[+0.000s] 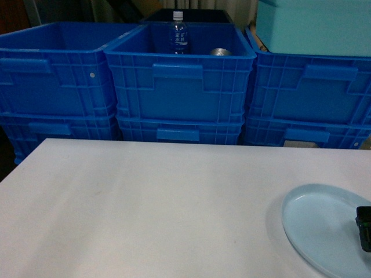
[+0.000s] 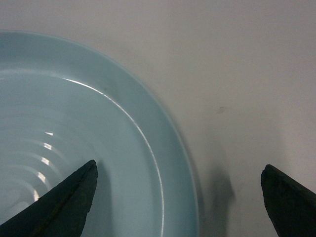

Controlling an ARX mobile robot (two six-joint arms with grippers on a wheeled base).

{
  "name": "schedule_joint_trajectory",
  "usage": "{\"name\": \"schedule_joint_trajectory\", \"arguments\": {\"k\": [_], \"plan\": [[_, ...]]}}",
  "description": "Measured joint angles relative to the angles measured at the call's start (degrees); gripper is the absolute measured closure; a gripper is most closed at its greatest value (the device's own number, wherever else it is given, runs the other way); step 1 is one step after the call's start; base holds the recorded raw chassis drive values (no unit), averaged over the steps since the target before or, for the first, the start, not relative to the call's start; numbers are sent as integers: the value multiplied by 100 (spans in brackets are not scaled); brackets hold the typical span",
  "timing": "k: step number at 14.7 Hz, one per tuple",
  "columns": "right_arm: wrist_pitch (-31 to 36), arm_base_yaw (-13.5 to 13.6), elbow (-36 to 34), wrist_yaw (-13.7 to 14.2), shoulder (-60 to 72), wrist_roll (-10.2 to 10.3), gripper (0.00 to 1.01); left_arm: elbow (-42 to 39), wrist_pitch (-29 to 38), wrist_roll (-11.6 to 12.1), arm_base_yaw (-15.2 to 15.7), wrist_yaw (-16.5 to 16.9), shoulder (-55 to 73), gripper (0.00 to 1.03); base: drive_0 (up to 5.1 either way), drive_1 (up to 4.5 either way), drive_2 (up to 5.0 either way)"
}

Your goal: Place blue tray on left shelf second layer neatly

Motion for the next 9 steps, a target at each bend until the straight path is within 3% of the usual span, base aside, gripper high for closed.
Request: {"name": "schedule_joint_trajectory", "arguments": {"k": [2, 4, 5, 7, 8, 9], "plan": [[-164, -24, 184, 107, 85, -11, 3, 0, 0, 0, 0, 0, 0, 5, 0, 0, 0], [-328, -168, 374, 11, 212, 72, 3, 0, 0, 0, 0, 0, 0, 5, 0, 0, 0], [-426, -262, 446, -109, 245, 186, 3, 0, 2, 0, 0, 2, 0, 5, 0, 0, 0], [-485, -551, 535, -577, 387, 592, 18, 0, 0, 0, 0, 0, 0, 5, 0, 0, 0], [-358, -603, 468, -721, 415, 688, 12, 0, 2, 0, 0, 0, 0, 5, 0, 0, 0], [-247, -621, 422, -732, 442, 752, 23, 0, 2, 0, 0, 0, 0, 5, 0, 0, 0]]}}
